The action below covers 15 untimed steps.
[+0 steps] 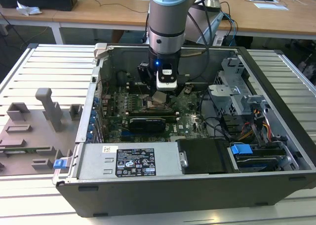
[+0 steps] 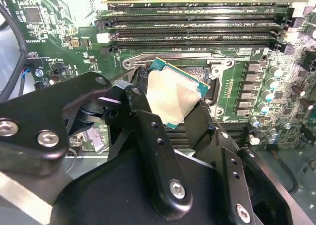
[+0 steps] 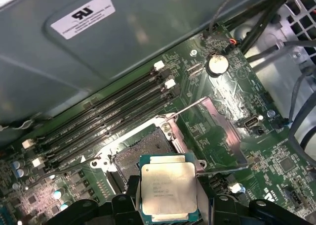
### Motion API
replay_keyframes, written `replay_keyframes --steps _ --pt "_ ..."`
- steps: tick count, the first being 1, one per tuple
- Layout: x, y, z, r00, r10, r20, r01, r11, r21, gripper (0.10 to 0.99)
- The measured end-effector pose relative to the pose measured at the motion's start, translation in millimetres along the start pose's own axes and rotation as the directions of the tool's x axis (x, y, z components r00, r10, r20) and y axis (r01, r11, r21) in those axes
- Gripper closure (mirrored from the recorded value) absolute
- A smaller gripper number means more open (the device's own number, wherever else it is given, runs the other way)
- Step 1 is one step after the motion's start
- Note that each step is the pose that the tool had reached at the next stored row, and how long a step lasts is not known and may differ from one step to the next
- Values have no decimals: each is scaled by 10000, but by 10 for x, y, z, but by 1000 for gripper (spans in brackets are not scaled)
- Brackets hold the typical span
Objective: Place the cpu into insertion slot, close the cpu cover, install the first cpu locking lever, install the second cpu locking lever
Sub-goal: 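Place the cpu into insertion slot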
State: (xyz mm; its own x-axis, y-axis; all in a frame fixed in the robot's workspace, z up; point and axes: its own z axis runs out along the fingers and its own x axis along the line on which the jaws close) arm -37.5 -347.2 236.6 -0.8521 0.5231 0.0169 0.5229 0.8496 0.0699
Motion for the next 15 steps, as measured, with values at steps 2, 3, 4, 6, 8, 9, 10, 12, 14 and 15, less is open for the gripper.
replay_keyframes --steps 2,3,4,6,8,9,10,12,14,15 --pt "0 0 1 9997 263 19 -263 9997 -6 545" --pt "0 0 1 9992 393 27 -393 9992 -8 545" --pt "0 0 1 9987 508 36 -508 9987 -10 545" --pt "0 0 1 9980 631 44 -631 9980 -13 545" --pt "0 0 1 9971 763 53 -763 9971 -15 545" --pt "0 0 1 9964 849 59 -849 9964 -17 545" --pt "0 0 1 9949 1009 70 -1009 9949 -21 545" --pt "0 0 2 9931 1169 81 -1169 9931 -25 545" --pt "0 0 2 9914 1304 90 -1304 9915 -29 545" --pt "0 0 2 9901 1400 96 -1400 9902 -31 545"
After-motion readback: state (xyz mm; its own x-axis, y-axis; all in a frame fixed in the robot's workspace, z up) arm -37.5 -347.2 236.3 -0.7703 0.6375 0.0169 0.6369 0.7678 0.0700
